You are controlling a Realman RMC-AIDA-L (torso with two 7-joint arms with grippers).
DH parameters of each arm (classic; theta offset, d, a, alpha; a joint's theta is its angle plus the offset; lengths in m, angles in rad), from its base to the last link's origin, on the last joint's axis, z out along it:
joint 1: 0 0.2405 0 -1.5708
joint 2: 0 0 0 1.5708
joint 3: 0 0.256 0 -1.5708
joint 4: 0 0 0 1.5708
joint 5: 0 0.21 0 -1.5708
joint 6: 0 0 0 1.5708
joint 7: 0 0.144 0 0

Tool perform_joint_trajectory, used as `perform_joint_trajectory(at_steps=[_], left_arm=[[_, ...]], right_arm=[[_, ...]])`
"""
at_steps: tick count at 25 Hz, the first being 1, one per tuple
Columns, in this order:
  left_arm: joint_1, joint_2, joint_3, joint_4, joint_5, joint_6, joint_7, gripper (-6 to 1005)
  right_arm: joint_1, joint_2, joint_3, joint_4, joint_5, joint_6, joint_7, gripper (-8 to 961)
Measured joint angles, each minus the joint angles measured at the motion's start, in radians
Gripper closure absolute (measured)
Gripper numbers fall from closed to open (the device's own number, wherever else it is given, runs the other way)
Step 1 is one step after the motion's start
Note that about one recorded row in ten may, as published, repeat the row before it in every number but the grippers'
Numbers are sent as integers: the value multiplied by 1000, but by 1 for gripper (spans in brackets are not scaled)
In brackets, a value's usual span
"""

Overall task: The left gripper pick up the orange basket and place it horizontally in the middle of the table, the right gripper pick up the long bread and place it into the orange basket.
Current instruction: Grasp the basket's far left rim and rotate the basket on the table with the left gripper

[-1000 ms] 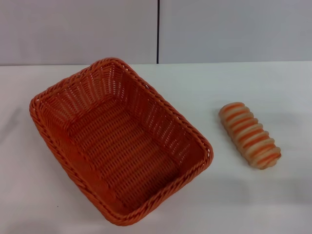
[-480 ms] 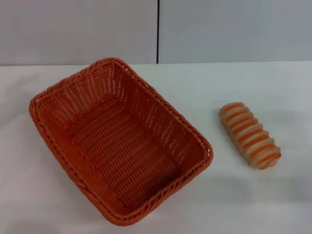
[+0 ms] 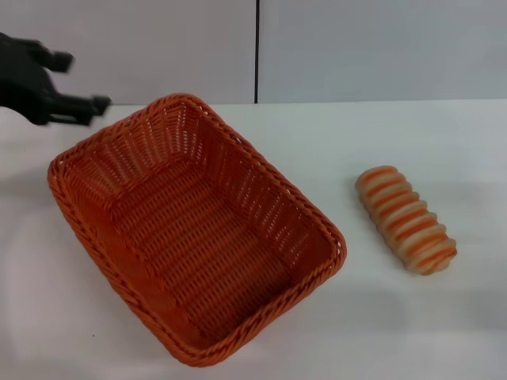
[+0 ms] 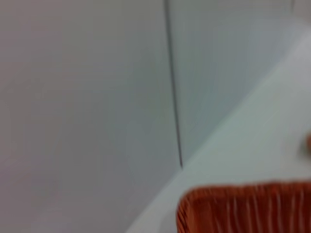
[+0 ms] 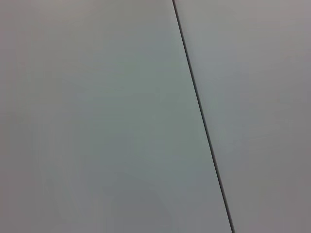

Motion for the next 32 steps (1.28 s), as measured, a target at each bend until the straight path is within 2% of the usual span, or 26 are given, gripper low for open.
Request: perform_joint_trajectory(at_steps=[6, 8, 9, 12, 18, 32], left_arm=[[-68, -7, 172, 16, 185, -44, -62, 247], [-71, -8, 255, 12, 256, -102, -83, 248], [-71, -8, 255, 12, 256, -102, -83, 248], [-75, -9, 356, -36, 357, -159, -105, 249], [-116, -12, 409, -139, 440, -170, -131, 251], [-123, -13, 531, -258, 517, -288, -211, 256]], right_arm=[[3, 0, -1, 2, 0, 3, 8, 211], [3, 0, -1, 4, 0, 0, 8, 211], [3, 0, -1, 4, 0, 0, 8, 211], [1, 1, -2, 6, 0, -1, 8, 211], [0, 2, -2, 6, -23, 2, 10, 211], [-1, 1, -2, 7, -35, 4, 10, 212]])
